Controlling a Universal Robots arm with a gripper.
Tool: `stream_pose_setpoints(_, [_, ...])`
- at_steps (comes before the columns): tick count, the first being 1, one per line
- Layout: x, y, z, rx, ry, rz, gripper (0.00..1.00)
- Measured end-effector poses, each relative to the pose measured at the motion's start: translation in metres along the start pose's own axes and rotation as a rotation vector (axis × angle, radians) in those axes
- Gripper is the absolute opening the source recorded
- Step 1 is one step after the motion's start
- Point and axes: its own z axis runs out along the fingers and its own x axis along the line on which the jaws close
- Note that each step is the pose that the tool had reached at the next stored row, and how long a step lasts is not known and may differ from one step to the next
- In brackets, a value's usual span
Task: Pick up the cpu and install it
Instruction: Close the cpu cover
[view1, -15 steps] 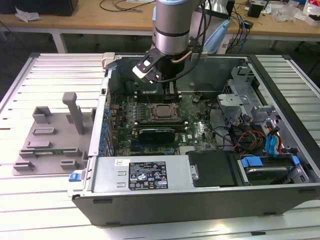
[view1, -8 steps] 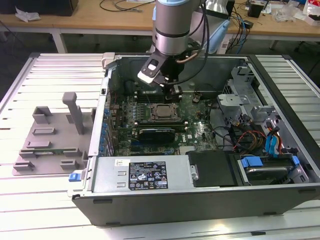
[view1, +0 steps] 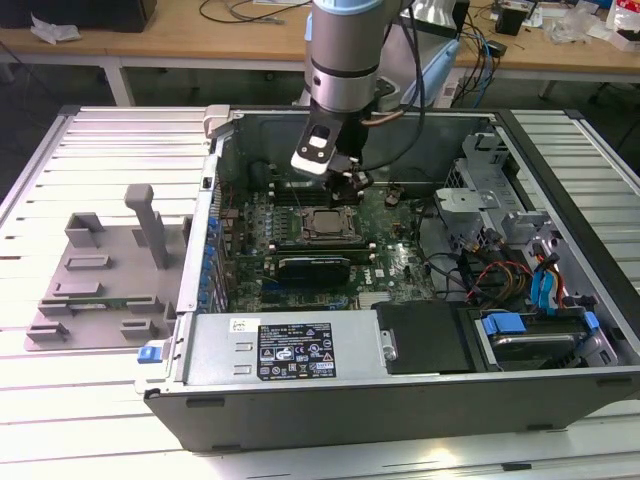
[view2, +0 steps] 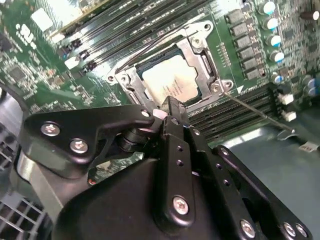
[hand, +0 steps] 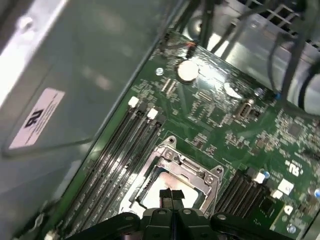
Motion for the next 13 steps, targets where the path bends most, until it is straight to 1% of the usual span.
stream_pose_setpoints(1, [0.0, 0.0, 0.0004, 0.0, 0.0014, -0.054, 0.11])
stream_pose_setpoints(3, [0.0, 0.0, 0.0011, 0.0001, 0.0036, -0.144, 0.11])
stream_pose_setpoints(5, [0.0, 0.0, 0.0015, 0.0001, 0.0053, -0.208, 0.11])
stream_pose_setpoints(6, [0.0, 0.0, 0.0018, 0.0001, 0.0063, -0.248, 0.11])
stream_pose_setpoints(11, [0.0, -0.0001, 0.0025, 0.0001, 0.0088, -0.345, 0.11])
stream_pose_setpoints(13, [0.0, -0.0001, 0.0031, 0.0001, 0.0108, -0.424, 0.11])
